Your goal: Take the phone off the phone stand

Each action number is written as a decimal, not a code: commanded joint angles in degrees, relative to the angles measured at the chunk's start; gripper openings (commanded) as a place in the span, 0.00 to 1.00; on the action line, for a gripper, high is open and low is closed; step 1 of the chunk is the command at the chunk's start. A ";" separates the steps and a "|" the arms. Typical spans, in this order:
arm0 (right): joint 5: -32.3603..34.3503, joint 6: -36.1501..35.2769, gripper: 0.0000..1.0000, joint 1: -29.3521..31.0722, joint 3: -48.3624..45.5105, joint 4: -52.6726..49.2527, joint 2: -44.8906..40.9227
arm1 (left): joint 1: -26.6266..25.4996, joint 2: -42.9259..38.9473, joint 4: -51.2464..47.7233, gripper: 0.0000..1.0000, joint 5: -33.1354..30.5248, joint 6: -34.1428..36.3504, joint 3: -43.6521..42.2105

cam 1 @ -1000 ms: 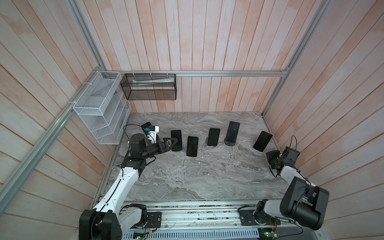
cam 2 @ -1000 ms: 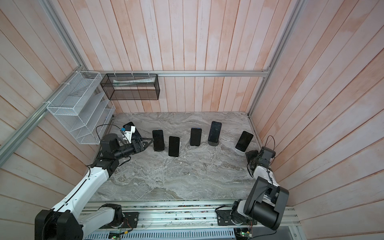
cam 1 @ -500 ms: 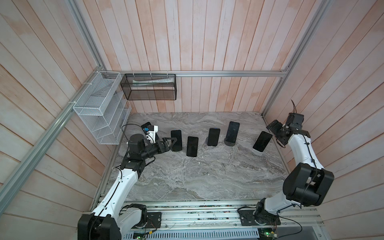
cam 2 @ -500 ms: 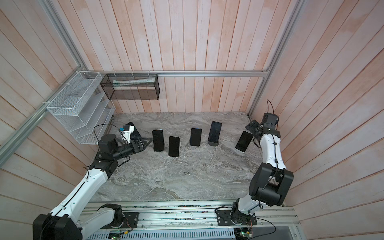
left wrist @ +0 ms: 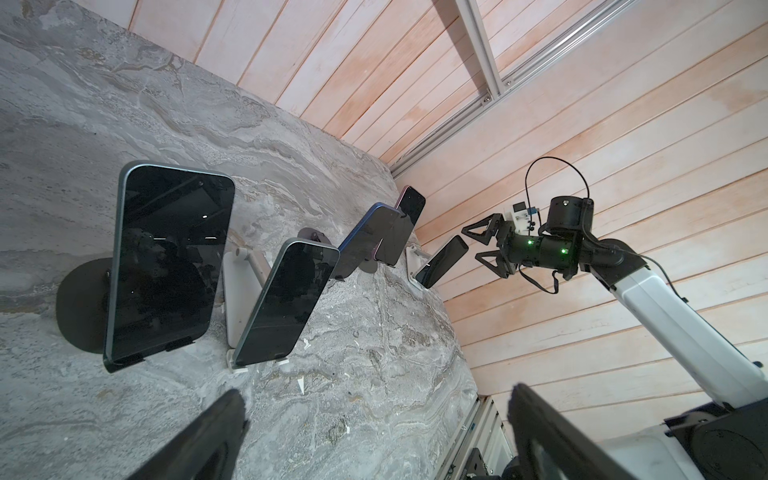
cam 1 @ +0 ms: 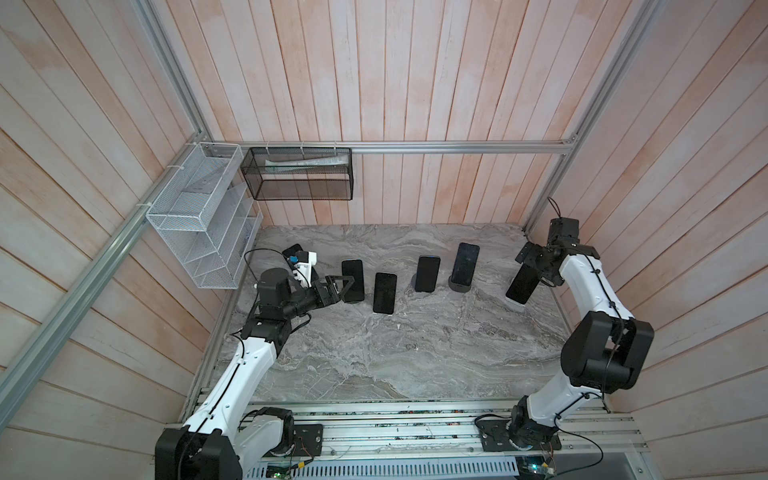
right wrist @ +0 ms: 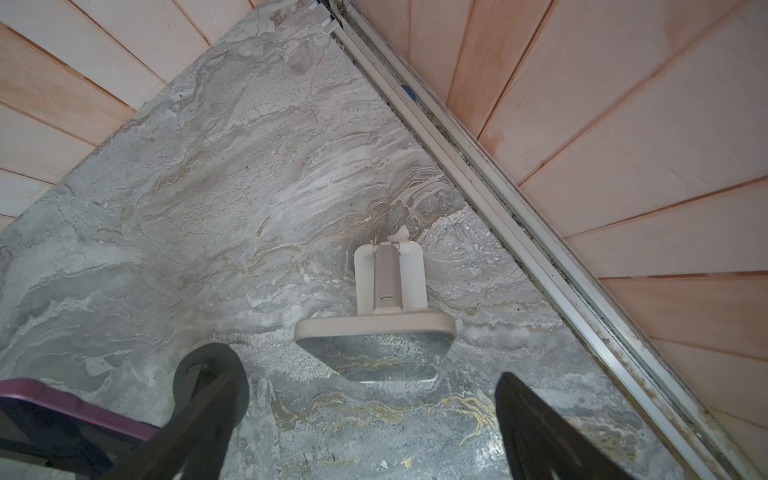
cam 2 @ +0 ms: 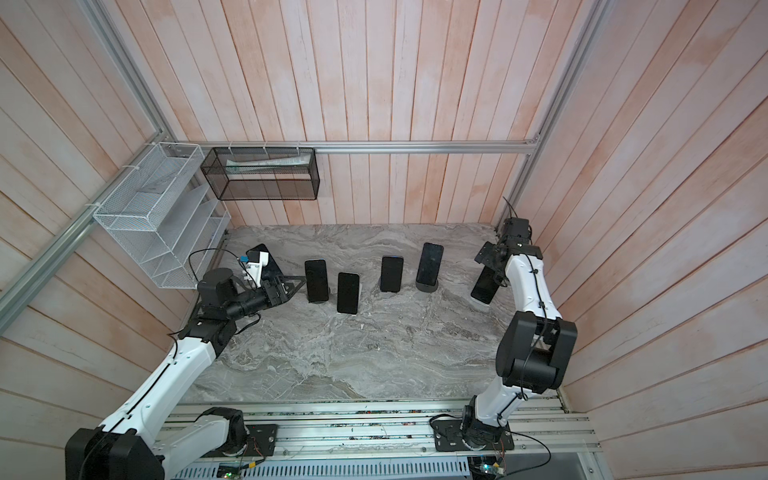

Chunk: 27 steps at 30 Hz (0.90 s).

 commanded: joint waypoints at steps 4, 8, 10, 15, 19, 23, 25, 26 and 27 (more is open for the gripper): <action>3.92 -2.57 0.98 0.83 2.28 -2.16 2.12 | -0.16 -0.61 0.25 1.00 -0.58 1.09 1.16; 2.92 -3.07 0.98 0.87 2.90 -1.94 3.26 | -0.16 -0.54 0.44 1.00 -0.27 1.01 1.24; 2.40 -3.17 0.98 0.86 2.78 -1.36 3.63 | -0.16 -0.54 0.45 1.00 -0.18 1.01 1.24; 1.85 -2.84 0.98 0.87 2.60 -0.46 4.50 | -0.18 -0.51 0.32 1.00 -0.14 1.09 1.16; 2.32 -2.71 0.98 0.91 1.80 0.44 4.90 | -0.18 -0.37 0.51 1.00 -0.05 1.09 1.21; 2.52 -2.62 0.98 0.92 0.99 1.50 5.30 | -0.16 -0.28 0.52 1.00 -0.05 1.09 1.10; 2.63 -2.79 0.98 0.93 0.86 1.98 5.40 | -0.16 -0.28 0.52 1.00 -0.05 1.09 1.07; 2.82 -2.72 0.98 0.92 0.77 2.27 5.43 | -0.22 -0.20 0.60 1.00 -0.05 1.09 1.12; 2.61 -2.72 0.97 0.92 0.43 2.71 5.45 | -0.21 -0.19 0.60 1.00 -0.05 1.09 1.13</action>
